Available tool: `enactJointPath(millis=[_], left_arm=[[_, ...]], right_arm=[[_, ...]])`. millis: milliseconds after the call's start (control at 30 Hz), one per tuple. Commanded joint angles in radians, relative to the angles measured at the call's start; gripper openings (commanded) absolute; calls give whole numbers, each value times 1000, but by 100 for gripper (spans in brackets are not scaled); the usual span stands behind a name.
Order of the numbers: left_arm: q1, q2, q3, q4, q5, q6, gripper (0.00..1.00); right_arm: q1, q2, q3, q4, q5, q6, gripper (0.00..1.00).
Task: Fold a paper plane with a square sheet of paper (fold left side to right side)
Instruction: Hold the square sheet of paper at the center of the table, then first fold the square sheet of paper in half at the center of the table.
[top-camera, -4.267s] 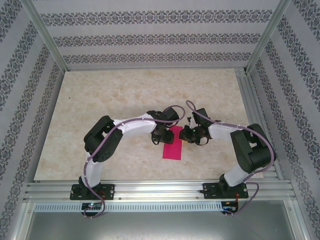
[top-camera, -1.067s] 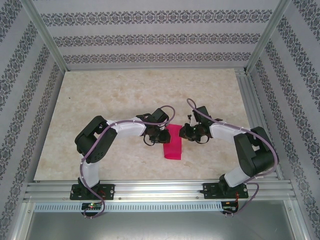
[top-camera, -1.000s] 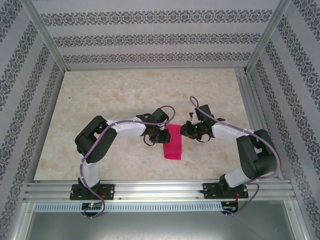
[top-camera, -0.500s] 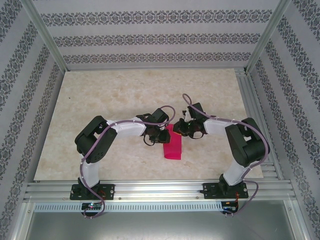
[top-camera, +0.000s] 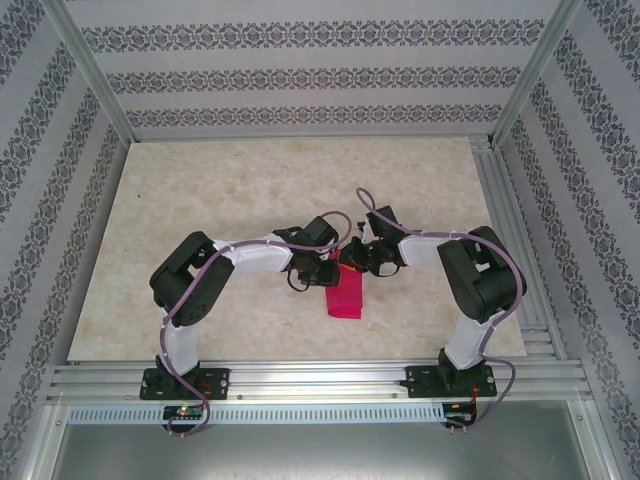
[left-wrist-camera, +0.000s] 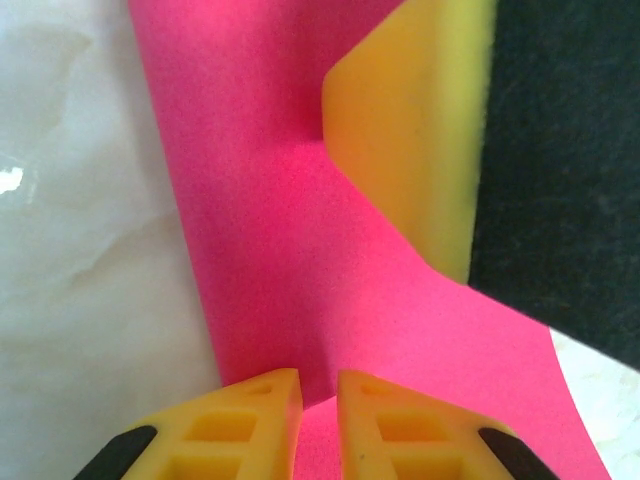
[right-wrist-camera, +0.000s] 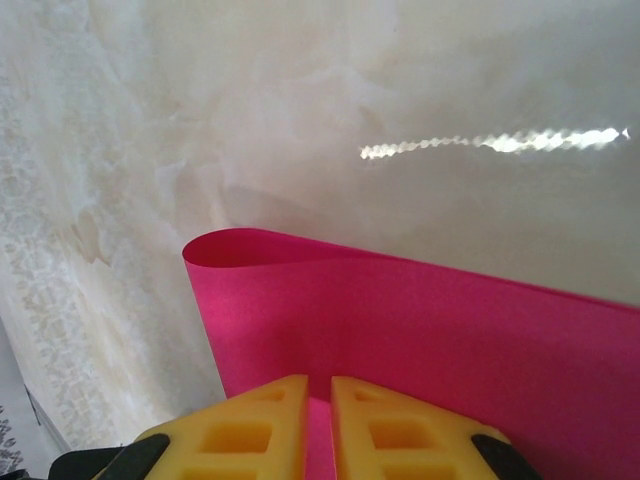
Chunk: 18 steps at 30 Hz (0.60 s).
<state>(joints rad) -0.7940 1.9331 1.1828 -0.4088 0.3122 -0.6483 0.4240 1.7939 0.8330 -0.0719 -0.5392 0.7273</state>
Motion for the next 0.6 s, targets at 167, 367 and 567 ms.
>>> enactJointPath(millis=[167,367,567], left_arm=[[-30,-15,-55,-23,-12,83,21],[-52,-52,-136,41,23,74,21],[-65,-98,-198,83,27,50,21]], right_arm=[[7,39,-4,-64,97,-34,15],[2,47,-4,-63,101,-31,15],[-1,51,-3,-65,101,-31,15]])
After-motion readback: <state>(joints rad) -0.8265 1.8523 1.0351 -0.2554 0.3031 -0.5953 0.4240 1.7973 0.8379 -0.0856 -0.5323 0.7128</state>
